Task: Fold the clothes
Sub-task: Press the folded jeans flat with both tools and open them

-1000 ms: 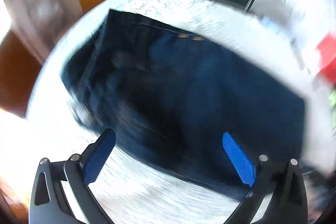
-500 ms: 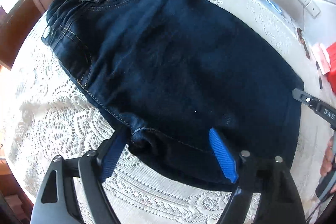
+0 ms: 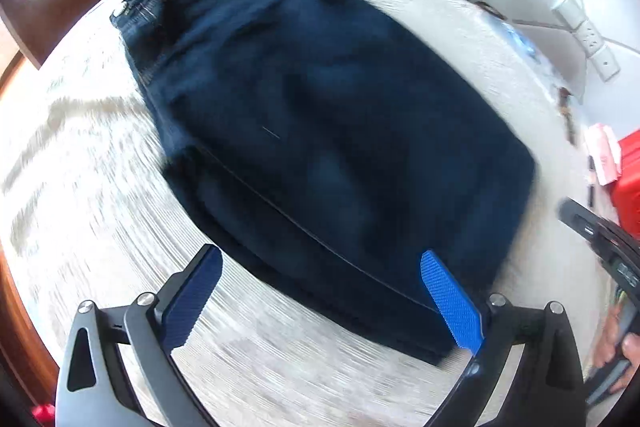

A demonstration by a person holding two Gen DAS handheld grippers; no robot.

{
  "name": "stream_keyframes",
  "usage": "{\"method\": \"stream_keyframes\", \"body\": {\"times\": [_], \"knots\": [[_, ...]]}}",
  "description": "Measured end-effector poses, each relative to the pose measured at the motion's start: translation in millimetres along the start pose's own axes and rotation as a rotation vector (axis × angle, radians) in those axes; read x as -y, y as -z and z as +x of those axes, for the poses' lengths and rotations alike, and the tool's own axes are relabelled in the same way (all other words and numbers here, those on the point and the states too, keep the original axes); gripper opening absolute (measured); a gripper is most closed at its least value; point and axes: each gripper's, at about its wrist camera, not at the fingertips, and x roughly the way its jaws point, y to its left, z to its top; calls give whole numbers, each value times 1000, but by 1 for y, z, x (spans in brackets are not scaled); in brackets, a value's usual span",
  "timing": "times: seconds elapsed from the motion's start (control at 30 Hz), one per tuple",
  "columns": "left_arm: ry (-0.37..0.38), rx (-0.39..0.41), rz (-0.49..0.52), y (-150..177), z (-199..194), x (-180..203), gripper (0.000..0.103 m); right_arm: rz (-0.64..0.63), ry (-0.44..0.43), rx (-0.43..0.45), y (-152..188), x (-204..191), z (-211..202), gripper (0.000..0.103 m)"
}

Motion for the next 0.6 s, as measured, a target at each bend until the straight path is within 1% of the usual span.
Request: {"method": "stream_keyframes", "body": {"times": [0.03, 0.07, 0.13, 0.2, 0.27, 0.33, 0.4, 0.43, 0.47, 0.5, 0.6], "knots": [[0, 4, -12, 16, -3, 15, 101, -26, -22, -1, 4, 5, -2, 8], [-2, 7, -18, 22, -4, 21, 101, -65, -48, -5, 5, 10, -1, 9], [-36, 5, -18, 41, -1, 47, 101, -121, -72, -19, 11, 14, -4, 10], [-53, -1, -40, 50, 2, 70, 101, -163, -95, -28, 15, 23, -4, 10], [-62, 10, -68, 58, 3, 81, 101, -196, -118, -29, 17, 29, -5, 12], [-92, 21, -95, 61, 9, 88, 101, -241, -135, -27, 16, 33, -4, 18], [-104, 5, -121, 64, 24, 96, 101, -276, -158, -19, 14, 35, -3, 23], [-120, 15, -123, 64, 27, 99, 103, -295, -171, -15, 13, 37, -2, 27], [-136, 34, -120, 71, 24, 98, 103, -322, -182, -13, 11, 37, 1, 28], [-147, 53, -116, 70, 27, 100, 103, -338, -189, -12, 10, 37, 4, 32], [-194, 83, -102, 64, 31, 102, 103, -374, -214, -22, 3, 36, 15, 34]]}}
